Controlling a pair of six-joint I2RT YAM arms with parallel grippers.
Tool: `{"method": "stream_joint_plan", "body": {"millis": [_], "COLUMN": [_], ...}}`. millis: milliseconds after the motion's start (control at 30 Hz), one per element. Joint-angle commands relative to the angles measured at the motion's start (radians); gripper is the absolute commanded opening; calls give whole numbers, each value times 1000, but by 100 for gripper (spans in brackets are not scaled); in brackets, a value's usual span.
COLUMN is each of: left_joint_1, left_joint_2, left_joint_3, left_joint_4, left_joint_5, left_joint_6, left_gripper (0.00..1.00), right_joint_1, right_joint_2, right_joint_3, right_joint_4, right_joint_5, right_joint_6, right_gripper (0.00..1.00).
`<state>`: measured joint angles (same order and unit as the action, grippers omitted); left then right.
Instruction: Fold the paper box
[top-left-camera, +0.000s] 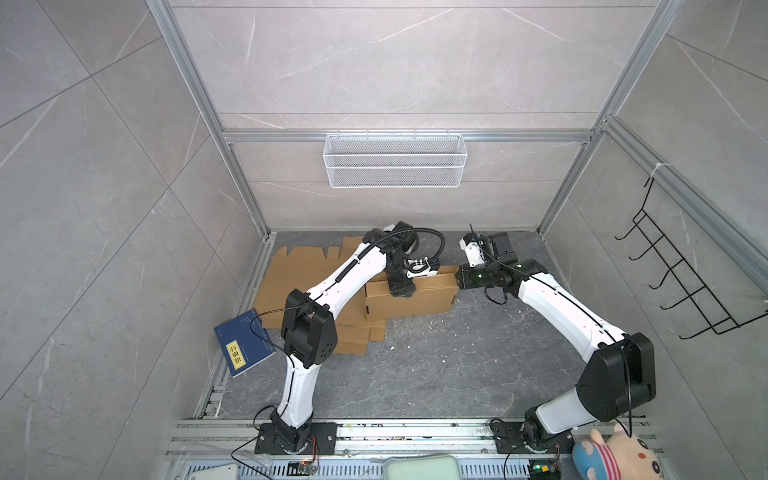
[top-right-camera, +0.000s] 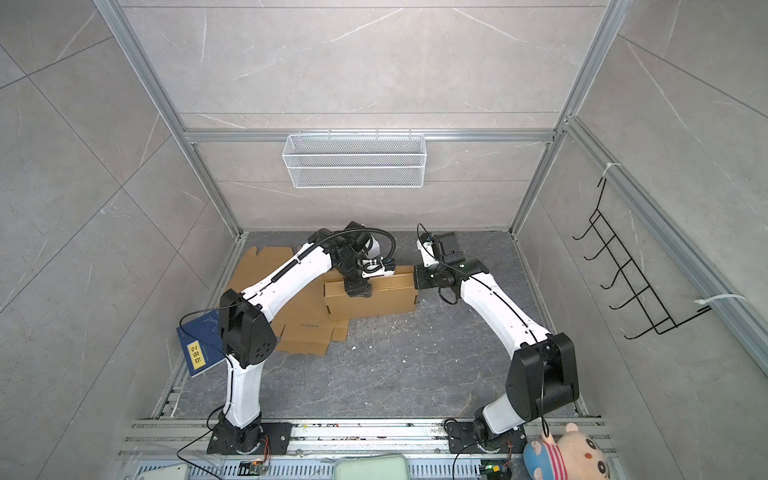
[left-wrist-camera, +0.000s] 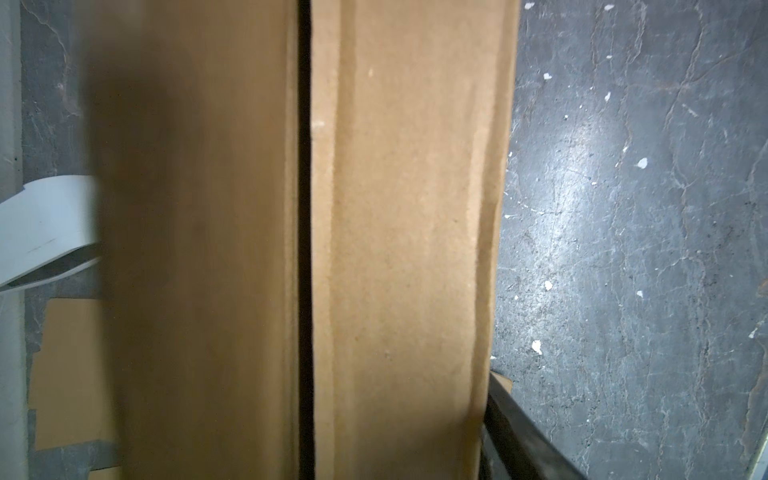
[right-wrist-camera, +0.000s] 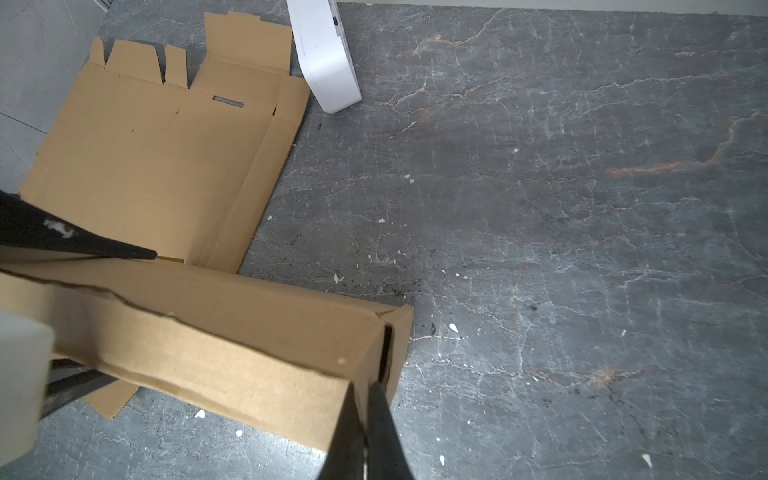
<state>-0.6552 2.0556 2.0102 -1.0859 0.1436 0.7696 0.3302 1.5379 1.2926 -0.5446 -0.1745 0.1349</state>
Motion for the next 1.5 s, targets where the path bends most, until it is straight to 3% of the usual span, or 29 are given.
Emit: {"method": "stream_joint_plan", "body": {"millis": [0,200,500,633,767,967,1467], "left_joint_1": [12,72,209,301,312,320,321], "left_joint_2": [-87,-236,-645,-730,-700,-629,-494], "left_joint_3": [21,-32,-473,-587,-598,-588,-498], "left_joint_4": [35,93,329,303,227,240,202], "left_joint_5": [60,127,-10,65,122,61,50], "left_joint_6": [-31,-145,-528,-667,-688,-692,-693], "left_gripper": [64,64,57,54,56,55,26], "right_joint_1": [17,18,18,19,18,18,18], "right_joint_2": [25,27,24,22,21,16,11], "right_joint_3": [-19,-19,-11,-15,-13,-17,-12], "right_joint_4": [-64,-69,-85,-86,-87,-85,-83], "right_joint_5": [-7,-4,10,11,8,1,-9], "right_joint_6": [-21,-26,-42,-45,-46,-45,-35], "right_gripper": [0,0,0,0,0,0,0]}}
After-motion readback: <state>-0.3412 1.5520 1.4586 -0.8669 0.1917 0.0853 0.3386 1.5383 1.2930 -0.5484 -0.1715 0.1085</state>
